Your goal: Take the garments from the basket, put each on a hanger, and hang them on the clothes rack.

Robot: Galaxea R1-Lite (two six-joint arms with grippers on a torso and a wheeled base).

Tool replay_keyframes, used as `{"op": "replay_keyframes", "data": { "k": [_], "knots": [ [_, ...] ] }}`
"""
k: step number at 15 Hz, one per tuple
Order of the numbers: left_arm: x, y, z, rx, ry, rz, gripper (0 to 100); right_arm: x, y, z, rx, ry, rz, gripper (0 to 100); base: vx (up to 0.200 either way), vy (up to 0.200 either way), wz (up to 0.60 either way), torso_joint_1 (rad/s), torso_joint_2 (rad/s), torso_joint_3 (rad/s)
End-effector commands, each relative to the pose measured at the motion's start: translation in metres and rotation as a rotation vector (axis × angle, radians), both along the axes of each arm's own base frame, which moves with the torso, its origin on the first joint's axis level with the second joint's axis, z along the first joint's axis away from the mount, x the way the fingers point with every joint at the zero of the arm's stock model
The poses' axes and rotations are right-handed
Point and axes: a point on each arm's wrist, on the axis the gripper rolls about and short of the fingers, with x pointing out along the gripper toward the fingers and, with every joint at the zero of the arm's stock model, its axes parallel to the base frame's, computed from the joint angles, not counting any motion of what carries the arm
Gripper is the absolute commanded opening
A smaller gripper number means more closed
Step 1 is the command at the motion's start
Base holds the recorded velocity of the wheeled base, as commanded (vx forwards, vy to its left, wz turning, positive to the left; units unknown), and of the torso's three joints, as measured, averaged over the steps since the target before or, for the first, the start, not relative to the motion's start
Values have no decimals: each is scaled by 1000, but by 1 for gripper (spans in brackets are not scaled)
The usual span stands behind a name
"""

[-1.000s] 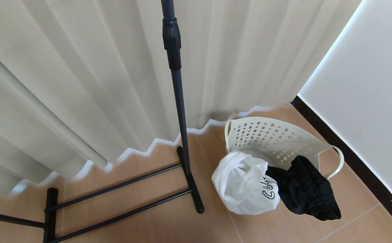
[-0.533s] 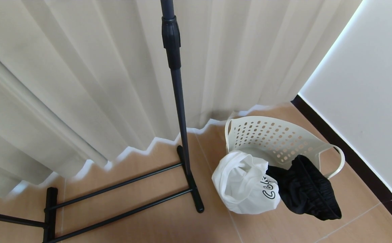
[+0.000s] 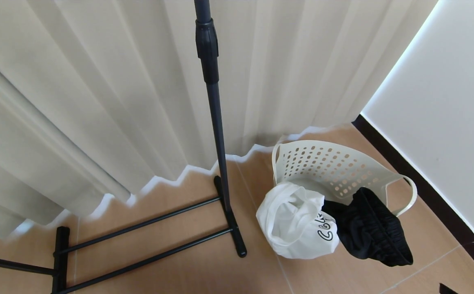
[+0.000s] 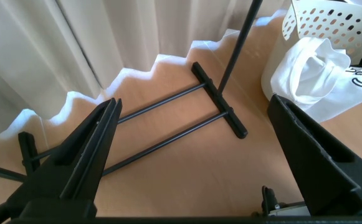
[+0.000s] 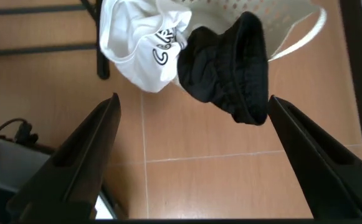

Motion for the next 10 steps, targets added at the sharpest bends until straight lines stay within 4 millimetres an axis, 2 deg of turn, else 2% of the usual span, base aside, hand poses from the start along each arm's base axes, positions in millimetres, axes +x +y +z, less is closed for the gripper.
{"op": "replay_keyframes", "data": {
  "k": [1, 4, 6, 10],
  "knots": [
    [0, 0, 0, 0, -2, -1, 100, 94, 38, 23, -118, 171, 162, 100, 0, 0, 0, 0, 0, 0],
    [0, 0, 0, -1, 0, 1, 100, 154, 62, 9, -341, 241, 228, 100, 0, 0, 0, 0, 0, 0],
    [0, 0, 0, -1, 0, 1, 100, 198, 77, -9, -395, 258, 243, 100, 0, 0, 0, 0, 0, 0],
    [0, 0, 0, 0, -1, -1, 100, 273, 102, -45, -483, 186, 99, 100, 0, 0, 0, 0, 0, 0]
  ]
}}
